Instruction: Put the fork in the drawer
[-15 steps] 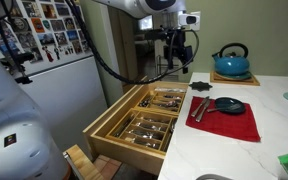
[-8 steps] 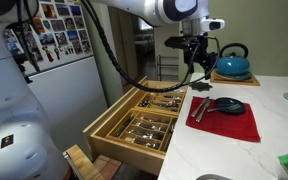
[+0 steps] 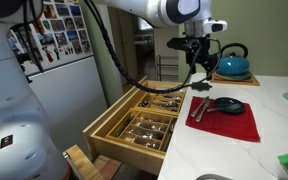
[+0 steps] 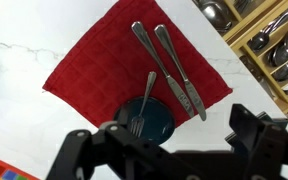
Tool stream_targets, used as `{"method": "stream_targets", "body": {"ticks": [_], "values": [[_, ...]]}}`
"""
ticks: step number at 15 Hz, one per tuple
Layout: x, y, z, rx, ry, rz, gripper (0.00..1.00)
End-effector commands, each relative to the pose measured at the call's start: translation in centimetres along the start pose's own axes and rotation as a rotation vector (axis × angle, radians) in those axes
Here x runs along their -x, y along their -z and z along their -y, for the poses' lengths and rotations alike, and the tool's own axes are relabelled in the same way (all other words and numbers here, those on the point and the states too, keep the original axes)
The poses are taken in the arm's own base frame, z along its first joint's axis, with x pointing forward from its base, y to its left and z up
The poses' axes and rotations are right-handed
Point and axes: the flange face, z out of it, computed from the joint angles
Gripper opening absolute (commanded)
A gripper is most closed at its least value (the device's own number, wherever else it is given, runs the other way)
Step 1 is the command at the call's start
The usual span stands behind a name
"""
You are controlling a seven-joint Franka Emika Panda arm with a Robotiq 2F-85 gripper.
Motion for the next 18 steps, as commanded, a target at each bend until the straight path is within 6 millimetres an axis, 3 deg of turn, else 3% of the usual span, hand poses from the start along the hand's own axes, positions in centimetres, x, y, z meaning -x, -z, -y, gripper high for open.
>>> {"method": "stream_targets", "body": {"ticks": [1, 11, 14, 16, 18], "values": [[-1.1, -1.2, -0.8, 0.005, -0.015, 0.016, 1.00], [-5.7, -7.5, -4.6, -0.051, -0.147, 0.066, 0.99], [-7.2, -9.1, -5.3, -0.065, -0.190, 0.066, 0.83], [-8.0, -10.1, -5.6, -0.067, -0.211, 0.066, 0.77], [-8.8, -11.0, -5.8, -0.071, -0.225, 0.066, 0.63]]}}
